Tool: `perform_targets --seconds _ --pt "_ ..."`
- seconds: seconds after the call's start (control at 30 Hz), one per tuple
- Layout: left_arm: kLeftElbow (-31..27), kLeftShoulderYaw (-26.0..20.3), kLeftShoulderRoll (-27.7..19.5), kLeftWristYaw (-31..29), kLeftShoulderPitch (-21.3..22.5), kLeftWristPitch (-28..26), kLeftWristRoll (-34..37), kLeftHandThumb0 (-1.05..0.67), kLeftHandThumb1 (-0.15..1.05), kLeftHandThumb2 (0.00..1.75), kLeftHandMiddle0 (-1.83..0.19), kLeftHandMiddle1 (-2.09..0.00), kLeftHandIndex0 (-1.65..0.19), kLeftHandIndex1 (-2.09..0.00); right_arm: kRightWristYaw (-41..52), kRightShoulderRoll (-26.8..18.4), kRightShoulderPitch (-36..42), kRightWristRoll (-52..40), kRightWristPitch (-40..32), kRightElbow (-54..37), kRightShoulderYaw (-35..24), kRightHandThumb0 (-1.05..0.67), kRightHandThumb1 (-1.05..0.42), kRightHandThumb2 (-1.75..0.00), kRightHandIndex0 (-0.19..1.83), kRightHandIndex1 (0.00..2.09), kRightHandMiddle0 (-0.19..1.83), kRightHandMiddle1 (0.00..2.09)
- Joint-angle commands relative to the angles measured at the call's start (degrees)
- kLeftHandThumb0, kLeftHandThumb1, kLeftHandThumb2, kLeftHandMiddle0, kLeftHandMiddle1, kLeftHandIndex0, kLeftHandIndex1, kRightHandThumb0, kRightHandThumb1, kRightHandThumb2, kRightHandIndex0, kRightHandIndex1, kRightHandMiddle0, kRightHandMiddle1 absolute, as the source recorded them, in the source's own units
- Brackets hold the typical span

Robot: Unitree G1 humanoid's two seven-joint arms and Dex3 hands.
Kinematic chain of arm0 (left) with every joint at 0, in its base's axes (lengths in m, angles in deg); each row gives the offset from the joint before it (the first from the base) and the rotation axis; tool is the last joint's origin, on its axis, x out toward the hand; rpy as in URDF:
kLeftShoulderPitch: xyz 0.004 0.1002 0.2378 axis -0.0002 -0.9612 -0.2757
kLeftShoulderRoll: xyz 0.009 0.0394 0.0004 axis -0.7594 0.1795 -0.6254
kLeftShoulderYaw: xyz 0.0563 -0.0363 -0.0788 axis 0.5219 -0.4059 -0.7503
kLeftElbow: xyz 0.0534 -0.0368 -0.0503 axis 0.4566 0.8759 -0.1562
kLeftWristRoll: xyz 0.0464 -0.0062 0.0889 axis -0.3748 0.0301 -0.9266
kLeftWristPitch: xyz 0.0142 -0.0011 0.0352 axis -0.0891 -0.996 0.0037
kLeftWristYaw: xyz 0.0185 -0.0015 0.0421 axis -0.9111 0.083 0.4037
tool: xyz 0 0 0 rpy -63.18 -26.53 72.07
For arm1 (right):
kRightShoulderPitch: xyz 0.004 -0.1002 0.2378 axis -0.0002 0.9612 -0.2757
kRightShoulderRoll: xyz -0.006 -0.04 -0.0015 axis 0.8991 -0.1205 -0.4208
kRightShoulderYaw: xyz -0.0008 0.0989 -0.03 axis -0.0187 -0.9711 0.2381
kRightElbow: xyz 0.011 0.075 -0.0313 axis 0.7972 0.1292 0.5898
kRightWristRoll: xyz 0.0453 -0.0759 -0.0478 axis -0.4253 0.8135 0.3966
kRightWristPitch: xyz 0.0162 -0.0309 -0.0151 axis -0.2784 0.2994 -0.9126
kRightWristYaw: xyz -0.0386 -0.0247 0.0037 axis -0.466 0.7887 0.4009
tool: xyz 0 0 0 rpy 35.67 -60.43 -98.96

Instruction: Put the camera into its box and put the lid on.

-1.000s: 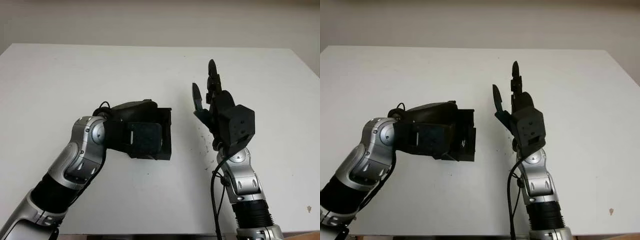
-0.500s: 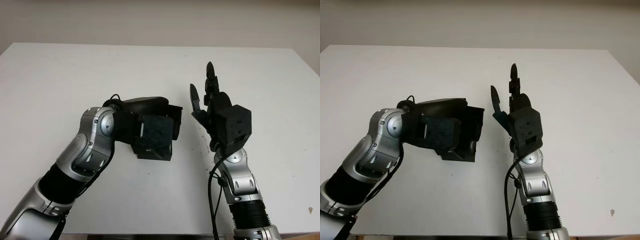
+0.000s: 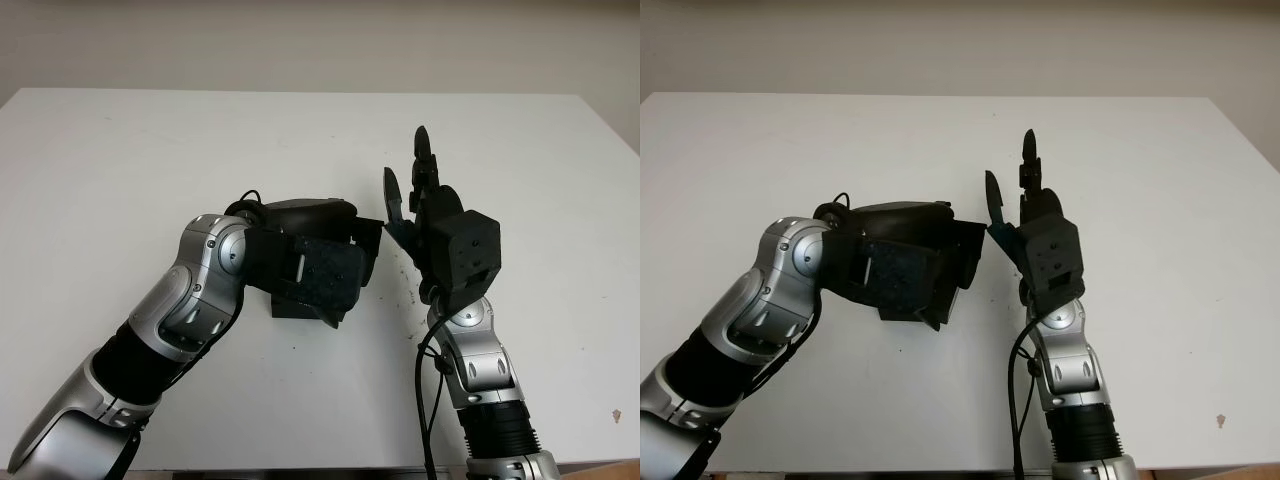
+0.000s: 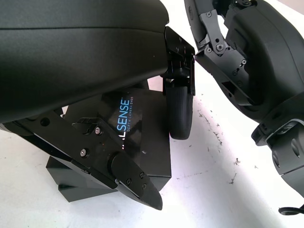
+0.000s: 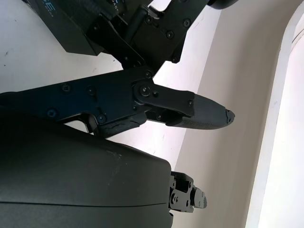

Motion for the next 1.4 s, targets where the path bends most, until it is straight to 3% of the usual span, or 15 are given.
perform_targets --seconds 0.0,0.07,0.33,0.53,0.7,1.03,1.23,1.37 --pt "0.51 0.71 -0.05 -0.27 -0.50 -0.27 -0.14 -0.10 0.92 0.05 -0.26 -1.97 -0.15 -1.85 -0.12 0.00 0.06 0.02 0.15 -0.70 -0.12 -0.72 -1.05 -0.56 -0.14 0.06 -0.10 0.06" --pt "0.54 0.48 0.08 -0.39 -0.60 -0.89 0.07 -0.10 0.91 0.05 -0.27 -1.95 -0.24 -1.80 0.01 -0.13 0.08 0.01 0.27 -0.71 -0.10 -0.72 -1.05 -0.56 -0.14 0.06 -0.11 0.06" --pt "-0.17 -0.51 0.86 -1.14 1.98 -9.29 -0.54 -0.20 0.93 0.06 -0.19 -1.71 -0.29 -1.64 0.11 -0.08 -0.06 -0.11 -0.39 -0.83 -0.14 -0.73 -1.05 -0.56 -0.15 0.05 -0.10 0.06" --pt "0.40 -2.57 0.05 1.31 0.90 -7.75 1.44 -0.12 0.95 0.06 -0.22 -1.69 -0.29 -1.59 0.39 -0.10 -0.29 -0.40 -0.24 -0.65 -0.22 -0.73 -1.05 -0.56 -0.15 0.06 -0.11 0.05" --pt "1.50 -3.03 -0.65 3.63 0.35 -7.01 1.46 -0.12 0.94 0.05 -0.24 -1.53 -0.25 -1.59 0.89 -0.33 -0.34 -0.33 -0.75 -0.69 -0.14 -0.74 -1.05 -0.56 -0.15 0.05 -0.11 0.05" --pt "3.17 -2.81 -1.04 6.54 -0.56 -5.94 1.16 -0.14 0.93 0.05 -0.21 -1.80 -0.28 -1.62 0.71 -0.09 -0.63 -0.14 -0.95 -0.64 -0.11 -0.73 -1.05 -0.56 -0.14 0.05 -0.10 0.06" --pt "2.57 -2.86 -0.78 6.29 -0.94 -7.35 1.68 -0.13 0.94 0.06 -0.24 -1.66 -0.26 -1.61 0.78 -0.03 -0.56 -0.41 -0.51 -0.53 -0.23 -0.73 -1.05 -0.56 -0.14 0.05 -0.11 0.05" --pt "2.25 -2.64 -0.66 5.49 -0.83 -8.95 1.90 -0.14 0.94 0.05 -0.22 -1.68 -0.26 -1.61 0.89 -0.18 -0.58 -0.42 -0.35 -0.49 -0.15 -0.73 -1.05 -0.56 -0.15 0.05 -0.11 0.05"
